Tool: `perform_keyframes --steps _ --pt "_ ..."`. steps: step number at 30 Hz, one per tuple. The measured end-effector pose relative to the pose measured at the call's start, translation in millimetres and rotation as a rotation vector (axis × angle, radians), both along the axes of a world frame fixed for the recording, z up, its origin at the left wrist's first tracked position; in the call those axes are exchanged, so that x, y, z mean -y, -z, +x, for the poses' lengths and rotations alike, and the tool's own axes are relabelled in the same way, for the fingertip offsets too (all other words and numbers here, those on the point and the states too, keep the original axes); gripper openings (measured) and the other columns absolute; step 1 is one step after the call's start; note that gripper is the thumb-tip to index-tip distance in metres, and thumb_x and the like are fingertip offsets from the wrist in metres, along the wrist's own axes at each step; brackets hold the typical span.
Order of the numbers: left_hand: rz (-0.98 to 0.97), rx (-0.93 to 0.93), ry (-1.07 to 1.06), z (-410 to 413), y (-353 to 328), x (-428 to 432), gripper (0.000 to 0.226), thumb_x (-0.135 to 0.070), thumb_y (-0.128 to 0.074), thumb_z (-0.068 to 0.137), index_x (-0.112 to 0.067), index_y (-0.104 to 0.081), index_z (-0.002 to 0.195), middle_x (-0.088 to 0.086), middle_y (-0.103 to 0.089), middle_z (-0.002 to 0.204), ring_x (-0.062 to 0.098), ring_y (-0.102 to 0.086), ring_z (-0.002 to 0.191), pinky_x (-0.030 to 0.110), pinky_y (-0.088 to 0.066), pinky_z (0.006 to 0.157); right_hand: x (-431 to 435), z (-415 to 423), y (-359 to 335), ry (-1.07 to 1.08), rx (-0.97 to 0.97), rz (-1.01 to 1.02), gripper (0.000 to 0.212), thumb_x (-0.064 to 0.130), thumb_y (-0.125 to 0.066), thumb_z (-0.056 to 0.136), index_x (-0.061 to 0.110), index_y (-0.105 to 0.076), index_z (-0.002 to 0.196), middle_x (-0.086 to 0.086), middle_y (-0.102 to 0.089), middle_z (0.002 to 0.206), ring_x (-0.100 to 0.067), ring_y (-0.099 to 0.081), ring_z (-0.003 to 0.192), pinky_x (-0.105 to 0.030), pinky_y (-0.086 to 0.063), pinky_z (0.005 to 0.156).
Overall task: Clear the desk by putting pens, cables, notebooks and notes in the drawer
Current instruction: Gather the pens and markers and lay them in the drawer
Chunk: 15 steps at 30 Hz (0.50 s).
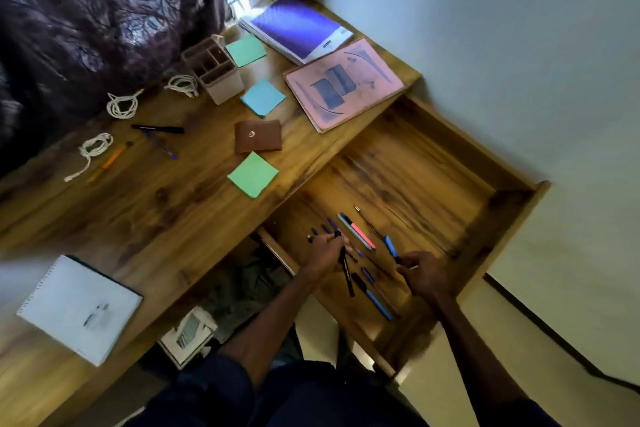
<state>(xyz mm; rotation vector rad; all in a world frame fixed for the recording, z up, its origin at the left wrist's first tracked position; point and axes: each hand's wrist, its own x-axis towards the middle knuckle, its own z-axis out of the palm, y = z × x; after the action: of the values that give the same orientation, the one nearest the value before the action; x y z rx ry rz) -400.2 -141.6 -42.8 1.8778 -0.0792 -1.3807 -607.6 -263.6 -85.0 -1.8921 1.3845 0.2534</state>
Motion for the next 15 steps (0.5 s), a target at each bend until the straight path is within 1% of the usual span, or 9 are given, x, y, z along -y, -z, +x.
perform_keyframes --steps 1,3,4,5,7,8,10,13,15 --pt "0.008 0.003 0.005 -8 1 0 0.019 -0.017 -0.058 0.096 -0.015 -0.066 0.079 0.007 -0.071 0.083 0.019 -0.067 0.072 0.03 -0.058 0.061 -1 -5 9 -0.032 -0.018 0.006 0.027 0.033 -0.08 0.078 0.021 -0.079 0.102 0.001 -0.078 0.096 -0.018 -0.073 0.092 -0.033 -0.056 0.084" --pt "0.017 0.034 0.032 -19 7 -2 0.018 -0.019 -0.061 0.095 -0.016 -0.07 0.08 0.013 -0.075 0.094 0.027 -0.071 0.087 0.043 -0.06 0.08 -6 -8 21 -0.053 -0.052 0.022 0.029 0.031 -0.08 0.078 0.018 -0.077 0.104 -0.002 -0.077 0.101 -0.024 -0.071 0.099 -0.034 -0.053 0.089" --pt "0.009 0.042 0.032 -22 9 -3 0.017 -0.018 -0.062 0.094 -0.014 -0.072 0.081 0.016 -0.075 0.098 0.029 -0.071 0.09 0.044 -0.06 0.082 -10 -7 20 -0.049 -0.068 0.039 0.028 0.027 -0.081 0.08 0.015 -0.075 0.104 -0.006 -0.075 0.104 -0.027 -0.069 0.102 -0.032 -0.051 0.089" --pt "-0.002 0.04 0.021 -25 9 -4 0.016 -0.017 -0.062 0.095 -0.011 -0.073 0.086 0.018 -0.074 0.101 0.028 -0.071 0.089 0.042 -0.061 0.079 -14 -6 20 -0.038 -0.081 0.068 0.026 0.022 -0.081 0.081 0.013 -0.073 0.104 -0.009 -0.073 0.107 -0.029 -0.068 0.103 -0.031 -0.048 0.087" --pt "-0.009 0.042 -0.006 -28 9 -8 0.017 -0.017 -0.059 0.099 -0.005 -0.071 0.1 0.017 -0.074 0.101 0.022 -0.071 0.085 0.035 -0.062 0.071 -20 -6 26 -0.035 -0.076 0.112 0.015 0.015 -0.078 0.083 0.017 -0.069 0.094 -0.011 -0.07 0.108 -0.029 -0.066 0.104 -0.03 -0.046 0.082" --pt "-0.009 0.047 -0.015 -29 9 -9 0.019 -0.017 -0.058 0.1 -0.003 -0.069 0.106 0.014 -0.074 0.101 0.019 -0.071 0.084 0.031 -0.061 0.067 -21 -6 30 -0.05 -0.062 0.108 0.013 0.013 -0.077 0.083 0.02 -0.067 0.089 -0.01 -0.07 0.108 -0.029 -0.066 0.103 -0.03 -0.047 0.082" --pt "-0.016 0.054 -0.021 -31 8 -14 0.021 -0.02 -0.057 0.101 -0.004 -0.066 0.113 0.01 -0.072 0.102 0.016 -0.072 0.085 0.025 -0.059 0.061 -24 -6 39 -0.059 -0.053 0.09 0.013 0.015 -0.075 0.081 0.02 -0.069 0.09 -0.011 -0.07 0.109 -0.031 -0.066 0.103 -0.034 -0.051 0.084" --pt "-0.02 0.079 -0.009 -30 10 -20 0.02 -0.022 -0.057 0.101 -0.01 -0.064 0.115 0.008 -0.071 0.106 0.017 -0.073 0.089 0.027 -0.062 0.066 -27 -8 56 -0.065 -0.049 0.057 0.016 0.02 -0.073 0.082 0.019 -0.069 0.097 -0.012 -0.066 0.111 -0.032 -0.065 0.102 -0.038 -0.053 0.084" --pt "-0.009 0.085 0.007 -27 10 -20 0.019 -0.023 -0.057 0.101 -0.012 -0.063 0.115 0.006 -0.07 0.105 0.017 -0.073 0.09 0.032 -0.063 0.072 -30 -4 51 -0.058 -0.051 0.04 0.017 0.021 -0.074 0.084 0.019 -0.068 0.1 -0.01 -0.065 0.109 -0.03 -0.065 0.099 -0.035 -0.052 0.08"
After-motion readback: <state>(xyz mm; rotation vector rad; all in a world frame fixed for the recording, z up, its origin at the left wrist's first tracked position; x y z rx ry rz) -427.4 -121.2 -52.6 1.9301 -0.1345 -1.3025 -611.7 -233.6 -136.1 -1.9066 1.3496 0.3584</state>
